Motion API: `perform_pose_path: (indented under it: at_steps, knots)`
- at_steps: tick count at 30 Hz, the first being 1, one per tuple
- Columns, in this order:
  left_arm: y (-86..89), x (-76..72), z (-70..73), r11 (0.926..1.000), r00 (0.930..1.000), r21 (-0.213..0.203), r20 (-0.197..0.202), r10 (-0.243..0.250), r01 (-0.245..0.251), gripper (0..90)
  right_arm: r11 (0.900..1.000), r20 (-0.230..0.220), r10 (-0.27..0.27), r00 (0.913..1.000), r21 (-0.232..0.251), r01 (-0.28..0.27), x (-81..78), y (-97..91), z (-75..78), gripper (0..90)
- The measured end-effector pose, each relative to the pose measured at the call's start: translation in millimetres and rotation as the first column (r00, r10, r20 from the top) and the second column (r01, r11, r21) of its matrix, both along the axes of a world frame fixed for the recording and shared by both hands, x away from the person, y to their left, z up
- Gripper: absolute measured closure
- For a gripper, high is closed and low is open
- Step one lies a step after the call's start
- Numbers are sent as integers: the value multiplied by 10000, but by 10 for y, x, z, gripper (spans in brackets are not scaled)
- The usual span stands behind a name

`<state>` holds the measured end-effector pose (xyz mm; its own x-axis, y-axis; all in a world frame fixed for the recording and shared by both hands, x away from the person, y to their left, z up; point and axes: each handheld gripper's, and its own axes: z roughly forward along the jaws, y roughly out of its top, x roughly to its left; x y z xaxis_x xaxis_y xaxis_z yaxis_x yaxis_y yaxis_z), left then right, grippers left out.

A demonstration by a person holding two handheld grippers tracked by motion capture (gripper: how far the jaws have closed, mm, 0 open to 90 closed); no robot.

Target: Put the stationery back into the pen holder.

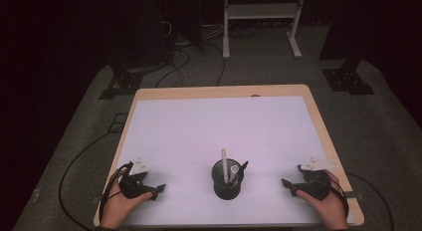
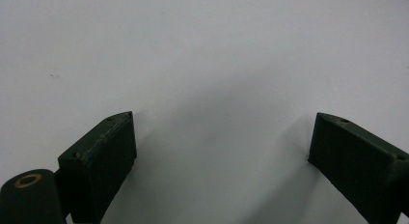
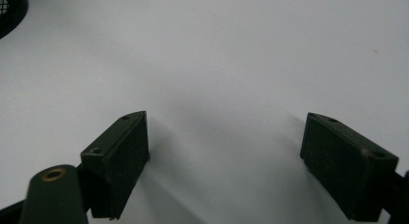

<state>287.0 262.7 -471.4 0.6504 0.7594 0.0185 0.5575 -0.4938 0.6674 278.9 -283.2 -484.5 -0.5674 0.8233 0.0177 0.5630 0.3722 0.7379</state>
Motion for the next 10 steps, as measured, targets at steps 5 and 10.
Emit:
perform_pose_path:
  at_steps: [5, 10]
  knots:
    - [6, -9, -10, 10000, 9999, -34, 115, -12, 12, 86, 10000, 0, -3, 10000, -1, 3, 0, 0, 0, 163]
    - [7, -16, -15, 10000, 9999, -78, 146, 10, -9, 86, 10000, 0, -1, 10000, 0, 1, 0, 0, 0, 163]
